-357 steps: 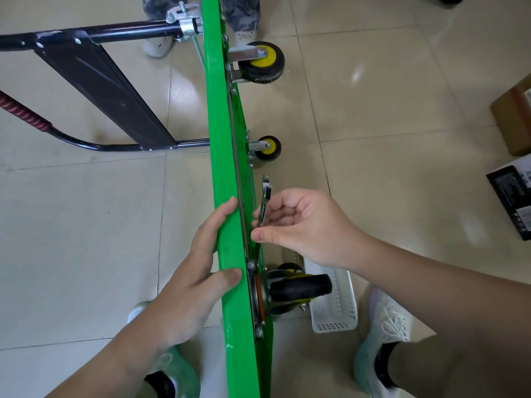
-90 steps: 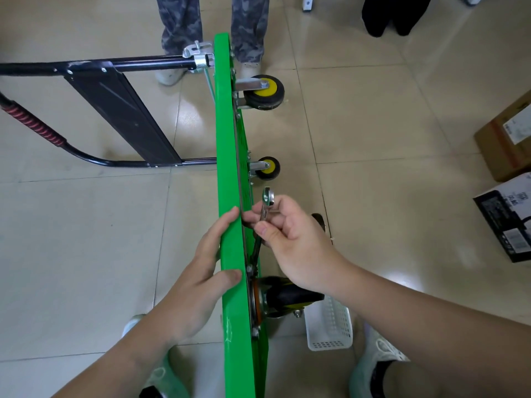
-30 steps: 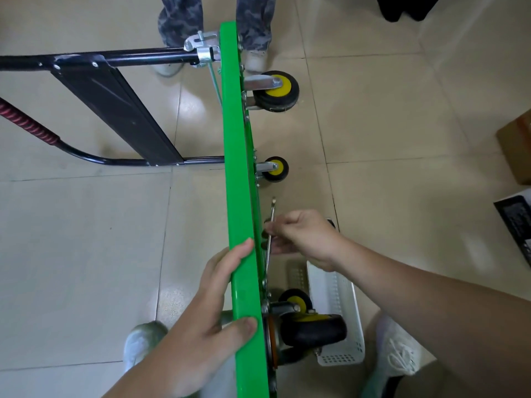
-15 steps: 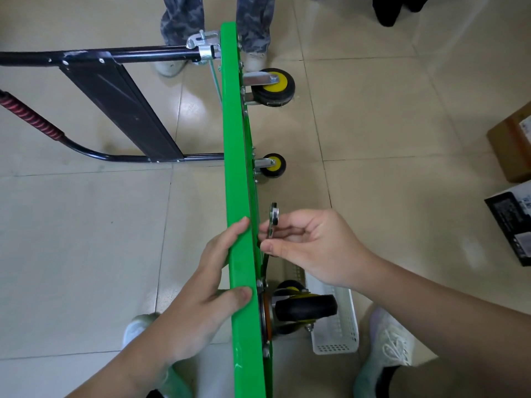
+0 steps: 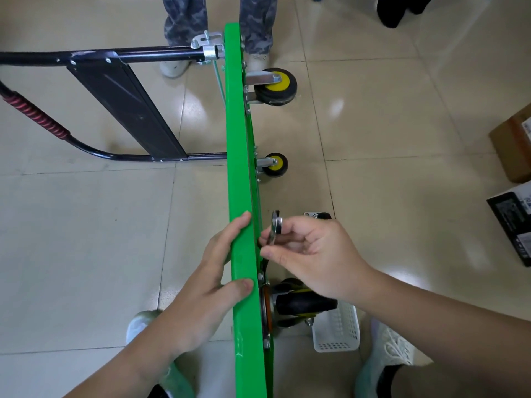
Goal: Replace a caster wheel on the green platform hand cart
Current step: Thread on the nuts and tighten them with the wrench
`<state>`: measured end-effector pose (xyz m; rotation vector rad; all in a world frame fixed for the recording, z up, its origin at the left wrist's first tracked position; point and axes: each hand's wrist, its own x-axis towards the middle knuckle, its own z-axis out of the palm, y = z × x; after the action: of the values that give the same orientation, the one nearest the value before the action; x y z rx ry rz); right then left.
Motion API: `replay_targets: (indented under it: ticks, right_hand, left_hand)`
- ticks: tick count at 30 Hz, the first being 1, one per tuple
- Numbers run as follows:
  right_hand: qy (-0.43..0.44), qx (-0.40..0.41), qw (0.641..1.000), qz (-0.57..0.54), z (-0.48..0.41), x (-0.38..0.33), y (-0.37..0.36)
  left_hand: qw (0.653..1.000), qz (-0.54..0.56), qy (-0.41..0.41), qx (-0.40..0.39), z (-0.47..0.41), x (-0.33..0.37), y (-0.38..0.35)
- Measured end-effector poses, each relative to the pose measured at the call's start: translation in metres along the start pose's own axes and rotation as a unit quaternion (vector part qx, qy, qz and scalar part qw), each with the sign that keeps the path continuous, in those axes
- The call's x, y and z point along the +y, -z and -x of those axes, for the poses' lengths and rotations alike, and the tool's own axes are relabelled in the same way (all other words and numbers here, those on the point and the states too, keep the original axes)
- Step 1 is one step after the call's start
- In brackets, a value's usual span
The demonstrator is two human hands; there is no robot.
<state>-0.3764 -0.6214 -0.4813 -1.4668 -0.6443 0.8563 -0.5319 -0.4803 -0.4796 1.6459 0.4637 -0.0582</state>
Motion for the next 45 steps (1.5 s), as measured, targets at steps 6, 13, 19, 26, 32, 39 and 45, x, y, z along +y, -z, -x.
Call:
replay_targets:
  ticks: [6,13,19,26,32,39,45]
  right_hand:
    - [0.014,-0.010,1.000,0.026,0.005,0.004,0.002]
    - [-0.036,0.006,0.998,0.049,-0.025,0.012,0.001]
    - [-0.050,0.006,0.997,0.051,-0.030,0.020,0.001]
    - [-0.127,0.013,0.992,0.014,-0.051,0.042,0.006]
    - [-0.237,0.004,0.971,-0.024,-0.065,0.067,0.013]
    - [-0.300,0.005,0.949,-0.097,-0.064,0.096,0.013]
    - [-0.278,0.043,0.957,-0.071,-0.077,0.075,0.017]
  left_hand:
    - [1.000,-0.008,-0.006,0.008,0.003,-0.001,-0.002]
    - [1.000,-0.004,-0.009,0.017,0.004,-0.002,-0.003]
    - [1.000,-0.010,-0.005,0.017,0.003,0.002,-0.004]
    - [1.000,0.006,-0.012,0.003,0.002,-0.003,-0.002]
    - [0.999,0.016,-0.033,-0.004,0.000,-0.004,-0.001]
    - [0.999,0.021,-0.022,-0.011,-0.001,-0.003,0.000]
    - [1.000,0.008,-0.023,-0.010,-0.004,0.000,0.003]
